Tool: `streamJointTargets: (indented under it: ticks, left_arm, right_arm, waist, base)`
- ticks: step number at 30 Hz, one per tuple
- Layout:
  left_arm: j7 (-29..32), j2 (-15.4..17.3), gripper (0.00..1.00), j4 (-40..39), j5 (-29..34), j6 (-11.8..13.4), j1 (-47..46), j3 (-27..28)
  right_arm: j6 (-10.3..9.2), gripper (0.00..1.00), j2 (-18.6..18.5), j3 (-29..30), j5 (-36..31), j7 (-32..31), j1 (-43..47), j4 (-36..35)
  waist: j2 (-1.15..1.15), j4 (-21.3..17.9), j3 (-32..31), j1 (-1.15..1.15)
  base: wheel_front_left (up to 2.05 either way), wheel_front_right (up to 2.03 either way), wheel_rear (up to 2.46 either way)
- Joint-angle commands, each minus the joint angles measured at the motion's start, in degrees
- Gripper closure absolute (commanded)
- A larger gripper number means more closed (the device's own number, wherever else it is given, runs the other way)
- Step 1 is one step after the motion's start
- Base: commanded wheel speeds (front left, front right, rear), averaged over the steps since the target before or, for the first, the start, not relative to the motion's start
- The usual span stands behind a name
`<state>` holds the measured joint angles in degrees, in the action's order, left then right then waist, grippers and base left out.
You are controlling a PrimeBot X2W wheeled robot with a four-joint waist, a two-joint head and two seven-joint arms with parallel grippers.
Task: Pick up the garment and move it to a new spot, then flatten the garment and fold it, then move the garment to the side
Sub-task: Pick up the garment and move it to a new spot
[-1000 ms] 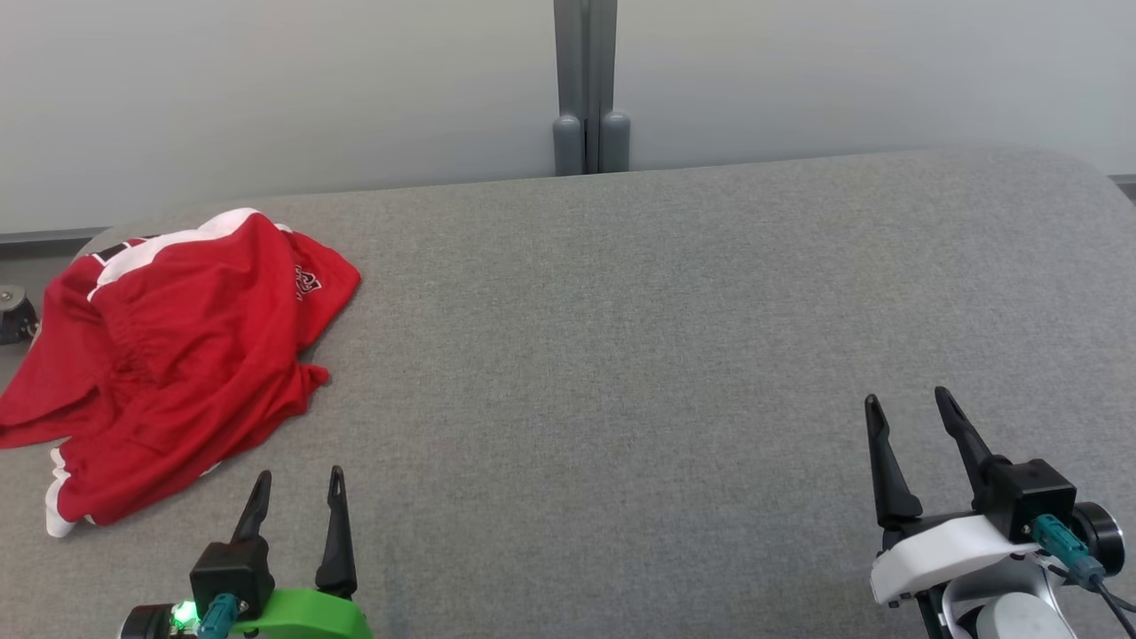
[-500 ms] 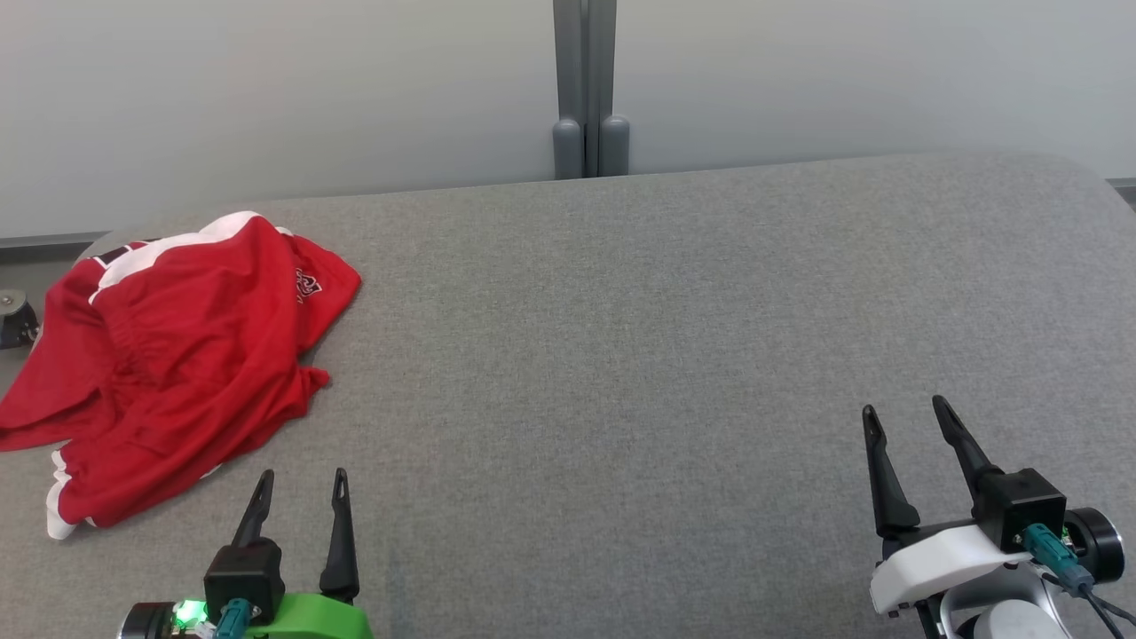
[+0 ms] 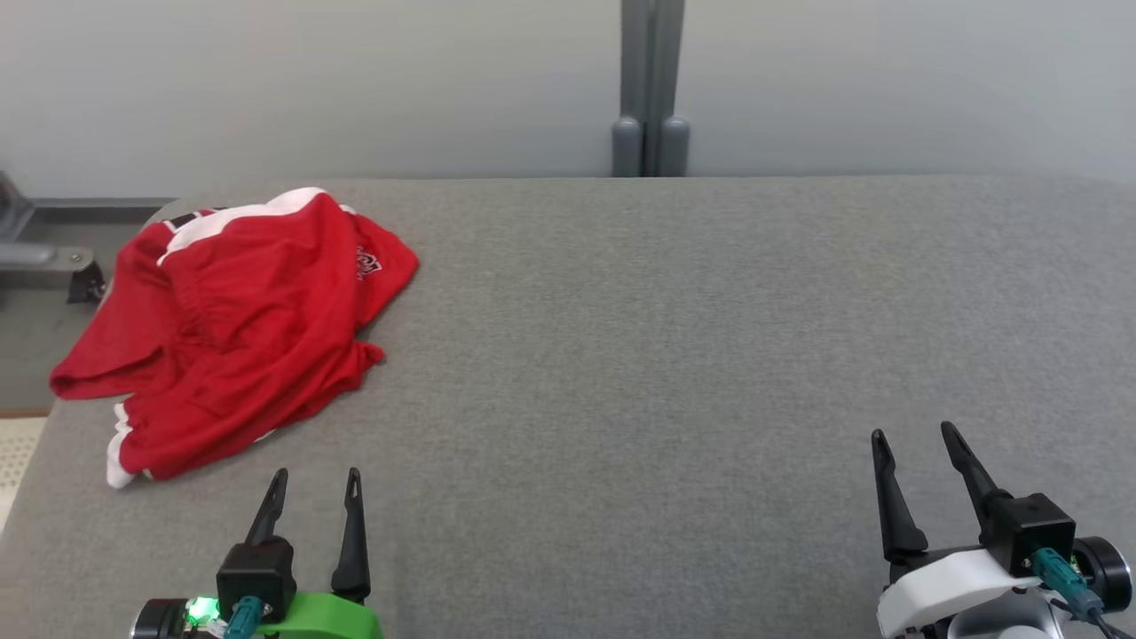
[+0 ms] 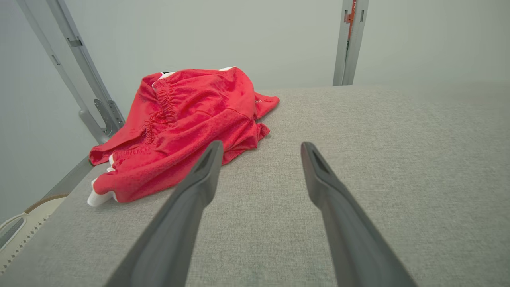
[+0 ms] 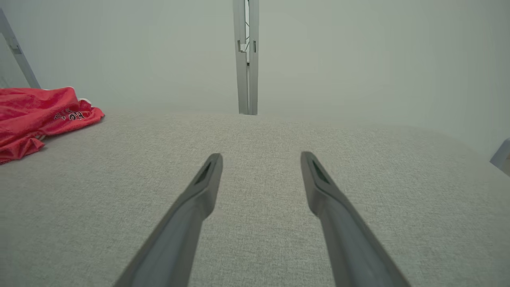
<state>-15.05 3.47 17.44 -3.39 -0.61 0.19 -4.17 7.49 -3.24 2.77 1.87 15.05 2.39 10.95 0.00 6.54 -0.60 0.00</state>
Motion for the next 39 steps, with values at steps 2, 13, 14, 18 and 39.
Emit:
streamJointTargets:
  ticks: [2, 13, 14, 18, 39]
  left_arm:
    - [-0.20, 0.15, 0.00, 0.16, -0.11, -0.01, 0.05, 0.32]
    - [-0.14, 0.28, 0.00, -0.97, -1.36, 0.22, 4.97, 4.00]
    - [-0.14, 0.23, 0.00, -1.09, -1.34, 0.20, 5.02, 4.10]
    - [-0.13, -0.01, 0.00, -1.67, -1.56, -0.05, 3.31, 4.25]
    - [9.61, 4.80, 0.00, 22.42, -4.02, -4.56, -39.82, -0.39]
  right_arm:
    - [0.00, 0.00, 0.03, -0.65, 0.18, 0.20, 0.52, -0.18]
    - [-0.01, 0.00, 0.21, -7.37, 0.85, 0.19, -3.24, 1.21]
    - [-0.01, 0.00, 0.21, -7.60, 0.84, 0.20, -3.23, 1.25]
    - [-0.01, 0.00, 0.21, -8.79, 1.08, 0.19, -2.88, 1.55]
    - [-0.03, 0.00, -3.18, -14.78, 2.16, 0.19, -12.41, -0.44]
  waist:
    - [0.00, 8.10, -0.10, 0.00]
    - [0.00, 17.04, -0.33, 0.00]
    - [0.00, 17.07, -0.31, 0.00]
    - [0.00, 15.81, 0.26, 0.00]
    - [0.00, -0.76, 19.66, 0.00]
  base:
    - [0.00, 0.00, 0.00]
    - [0.00, 0.00, 0.00]
    - [0.00, 0.00, 0.00]
    - [0.00, 0.00, 0.00]
    - [0.00, 0.00, 0.00]
